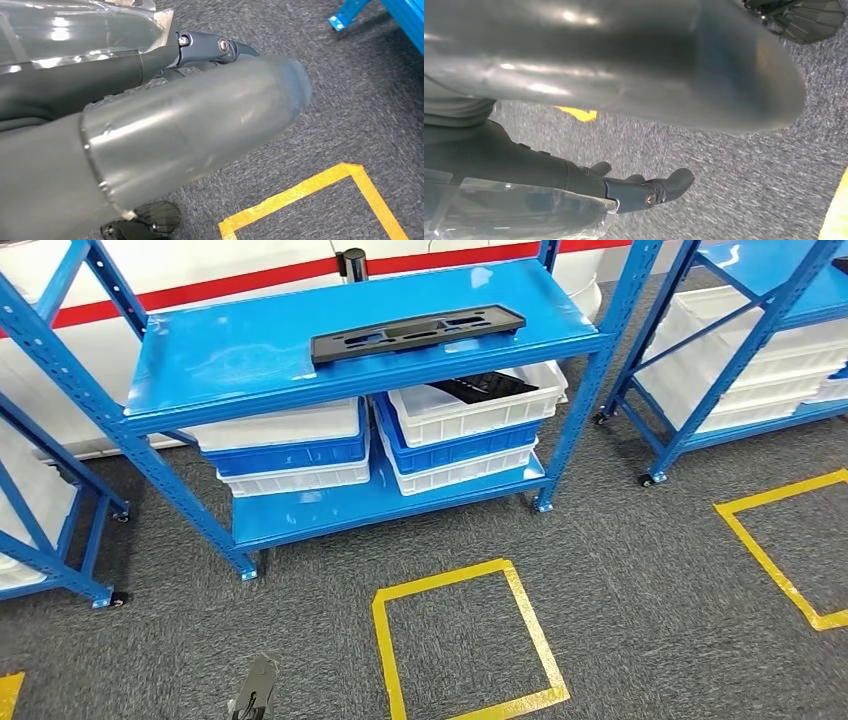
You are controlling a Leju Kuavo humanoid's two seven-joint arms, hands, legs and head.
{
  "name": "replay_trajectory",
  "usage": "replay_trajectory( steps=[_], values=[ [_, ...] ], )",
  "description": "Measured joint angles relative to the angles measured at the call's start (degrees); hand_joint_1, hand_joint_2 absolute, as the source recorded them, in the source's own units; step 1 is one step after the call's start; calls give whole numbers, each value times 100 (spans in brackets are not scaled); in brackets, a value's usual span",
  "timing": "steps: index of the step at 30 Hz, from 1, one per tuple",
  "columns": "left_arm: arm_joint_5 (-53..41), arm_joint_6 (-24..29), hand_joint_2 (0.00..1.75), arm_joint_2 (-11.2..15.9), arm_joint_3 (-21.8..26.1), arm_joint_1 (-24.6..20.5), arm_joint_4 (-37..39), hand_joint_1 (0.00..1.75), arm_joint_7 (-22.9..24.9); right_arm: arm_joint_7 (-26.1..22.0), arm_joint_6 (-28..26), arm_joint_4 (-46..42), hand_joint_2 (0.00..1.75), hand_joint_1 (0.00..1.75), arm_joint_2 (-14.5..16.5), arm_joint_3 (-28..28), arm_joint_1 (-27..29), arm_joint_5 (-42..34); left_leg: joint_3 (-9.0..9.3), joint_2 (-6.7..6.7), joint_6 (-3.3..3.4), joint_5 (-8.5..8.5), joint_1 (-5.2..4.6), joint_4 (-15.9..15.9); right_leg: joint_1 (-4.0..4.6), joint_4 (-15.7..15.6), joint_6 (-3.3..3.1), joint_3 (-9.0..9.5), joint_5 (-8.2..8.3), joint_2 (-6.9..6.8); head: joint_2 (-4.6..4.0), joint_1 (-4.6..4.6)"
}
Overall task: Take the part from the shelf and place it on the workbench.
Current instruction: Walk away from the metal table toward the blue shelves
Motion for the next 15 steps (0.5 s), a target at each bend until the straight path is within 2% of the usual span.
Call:
replay_trajectory(
  steps=[1,3,5,7,8,9,11,12,13,14,15],
  values=[
    [0,-1,0,3,-1,-2,0,0,0,1,-2,-1,175,0,3,-8,-6,9,188,-73,4,179,14,-386,4,3,14,0,7,42,0,1],
    [2,-16,0,10,-2,-8,0,0,-8,25,-32,-2,175,0,7,-16,-10,49,409,-184,33,334,12,-882,21,10,73,-33,30,102,0,1],
    [8,-47,0,10,-3,-14,0,0,-24,70,-79,-2,87,0,7,-17,11,106,413,-182,86,327,-26,-961,32,-7,157,-81,64,129,0,3],
    [13,-61,0,5,-3,-14,0,0,-25,105,-110,-1,0,0,4,-16,30,146,416,-136,184,386,-30,-1023,42,57,216,-146,28,58,0,9],
    [15,-56,0,3,-2,-14,0,0,-17,114,-119,-1,0,0,6,-16,29,158,423,-103,239,422,-34,-1066,54,225,206,-232,-72,-18,0,22],
    [16,-49,0,3,-2,-11,0,0,-7,117,-124,-1,0,0,9,-15,22,168,428,-64,281,449,-39,-1099,63,521,168,-373,-228,-103,0,34],
    [19,-31,0,4,-1,-2,0,0,10,119,-126,-2,0,0,16,-16,12,185,414,3,317,462,-86,-1105,77,1293,89,-717,-568,-199,0,52],
    [19,-26,0,4,-1,2,0,0,10,119,-126,-2,0,0,15,-16,15,191,408,31,321,464,-104,-1104,81,1561,87,-822,-657,-207,0,51],
    [19,-22,0,4,-1,4,0,0,4,119,-126,-2,0,0,12,-17,21,194,406,52,322,464,-118,-1101,85,1618,111,-818,-655,-211,0,51],
    [19,-17,0,3,-2,4,0,0,-5,119,-126,-2,0,0,9,-17,26,198,408,66,320,462,-126,-1096,88,1432,149,-690,-567,-217,0,51],
    [19,-11,0,3,-2,3,0,0,-15,117,-126,-2,0,0,6,-17,28,202,412,74,313,458,-131,-1088,87,1061,187,-469,-430,-233,0,51]
  ],
)
